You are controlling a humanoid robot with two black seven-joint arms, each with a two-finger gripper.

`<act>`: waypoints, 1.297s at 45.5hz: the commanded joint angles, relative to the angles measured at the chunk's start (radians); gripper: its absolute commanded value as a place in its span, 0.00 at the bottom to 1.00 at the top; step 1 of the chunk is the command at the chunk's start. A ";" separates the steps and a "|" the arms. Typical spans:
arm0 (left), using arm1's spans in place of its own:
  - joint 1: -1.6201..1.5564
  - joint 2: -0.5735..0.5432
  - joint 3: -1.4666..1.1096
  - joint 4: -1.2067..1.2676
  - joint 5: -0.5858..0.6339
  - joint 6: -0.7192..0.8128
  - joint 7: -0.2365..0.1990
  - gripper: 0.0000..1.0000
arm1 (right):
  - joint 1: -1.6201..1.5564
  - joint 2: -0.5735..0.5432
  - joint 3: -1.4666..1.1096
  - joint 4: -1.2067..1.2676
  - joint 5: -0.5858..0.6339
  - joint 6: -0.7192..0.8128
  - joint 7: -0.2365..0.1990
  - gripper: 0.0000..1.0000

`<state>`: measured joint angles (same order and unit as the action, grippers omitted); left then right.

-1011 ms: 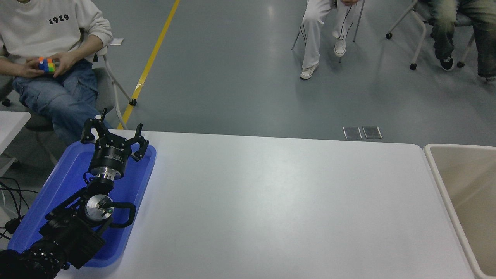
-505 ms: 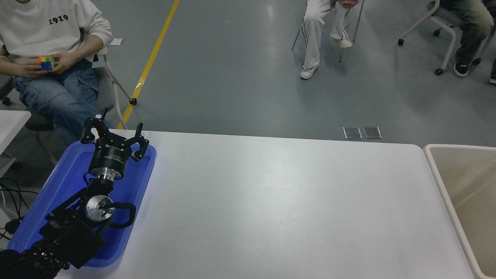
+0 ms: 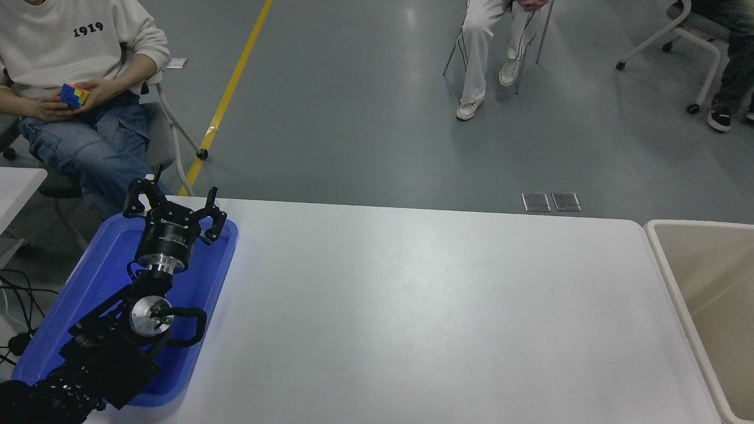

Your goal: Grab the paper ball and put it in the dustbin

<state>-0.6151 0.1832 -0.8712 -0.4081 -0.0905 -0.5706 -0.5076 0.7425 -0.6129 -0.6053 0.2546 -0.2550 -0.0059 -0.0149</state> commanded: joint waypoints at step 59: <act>0.000 0.001 0.000 0.000 0.000 0.000 0.000 1.00 | -0.035 0.055 0.071 -0.011 0.008 -0.224 0.001 0.99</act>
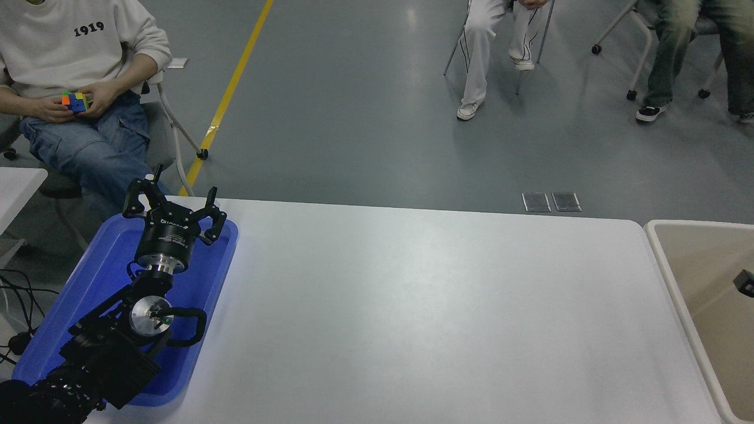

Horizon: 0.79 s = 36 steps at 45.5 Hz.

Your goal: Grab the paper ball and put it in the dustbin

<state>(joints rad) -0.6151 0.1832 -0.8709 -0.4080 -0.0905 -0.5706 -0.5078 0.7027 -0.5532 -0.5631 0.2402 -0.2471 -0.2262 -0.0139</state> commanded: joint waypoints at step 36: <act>0.000 0.001 0.001 0.000 0.000 0.000 0.002 1.00 | -0.003 -0.166 0.759 0.263 -0.015 0.019 0.009 1.00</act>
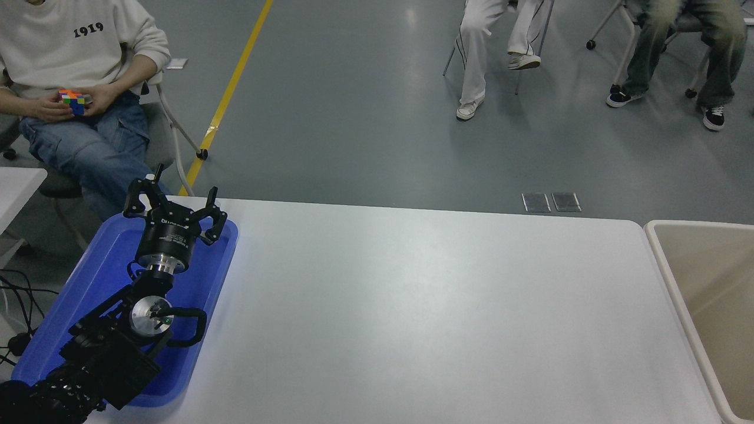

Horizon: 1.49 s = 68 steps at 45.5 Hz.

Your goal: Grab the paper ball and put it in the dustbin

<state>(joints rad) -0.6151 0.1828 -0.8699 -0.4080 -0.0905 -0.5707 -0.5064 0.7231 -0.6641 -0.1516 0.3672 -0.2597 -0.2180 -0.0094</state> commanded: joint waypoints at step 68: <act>0.000 0.000 0.000 0.000 0.000 0.000 0.000 1.00 | -0.398 0.345 1.189 0.547 0.040 0.243 0.580 1.00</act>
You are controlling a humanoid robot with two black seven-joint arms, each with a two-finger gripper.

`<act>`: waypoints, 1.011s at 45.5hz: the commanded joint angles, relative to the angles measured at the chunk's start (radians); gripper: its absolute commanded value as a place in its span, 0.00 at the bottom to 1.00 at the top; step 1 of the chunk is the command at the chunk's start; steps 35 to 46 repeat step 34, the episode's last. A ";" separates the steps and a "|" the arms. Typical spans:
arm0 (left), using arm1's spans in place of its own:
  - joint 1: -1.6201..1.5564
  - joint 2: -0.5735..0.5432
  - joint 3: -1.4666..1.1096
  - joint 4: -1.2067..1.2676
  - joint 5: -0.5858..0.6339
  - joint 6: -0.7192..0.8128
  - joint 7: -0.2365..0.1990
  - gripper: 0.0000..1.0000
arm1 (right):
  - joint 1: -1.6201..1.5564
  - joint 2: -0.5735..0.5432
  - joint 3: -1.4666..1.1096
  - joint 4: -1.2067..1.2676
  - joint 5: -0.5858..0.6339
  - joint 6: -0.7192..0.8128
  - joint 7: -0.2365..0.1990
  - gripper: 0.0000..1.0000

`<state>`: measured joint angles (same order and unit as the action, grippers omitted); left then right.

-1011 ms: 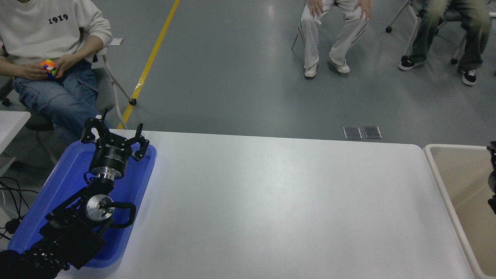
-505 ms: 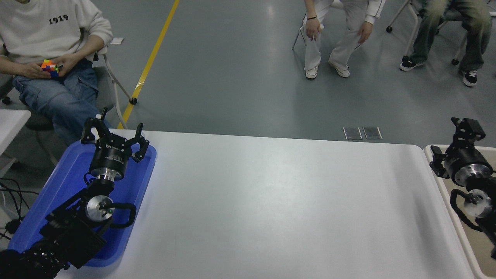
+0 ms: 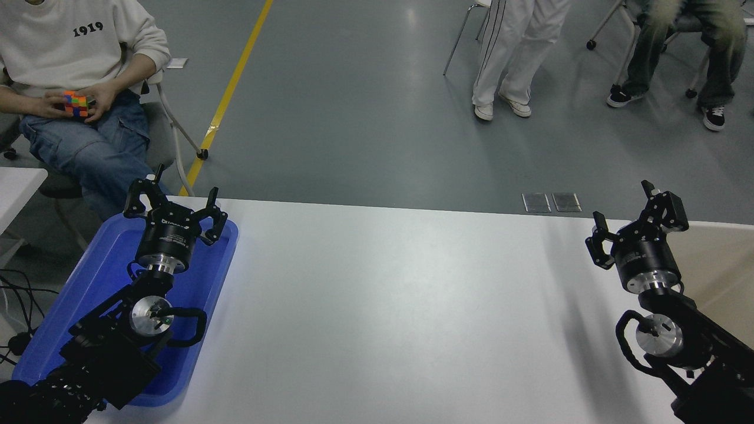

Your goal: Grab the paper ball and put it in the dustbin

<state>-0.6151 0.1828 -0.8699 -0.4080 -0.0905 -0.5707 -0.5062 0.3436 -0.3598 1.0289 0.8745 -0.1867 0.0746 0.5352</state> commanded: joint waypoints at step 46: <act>0.000 0.000 -0.001 0.000 0.000 0.000 0.000 1.00 | -0.015 0.067 0.003 0.058 -0.069 -0.055 0.034 1.00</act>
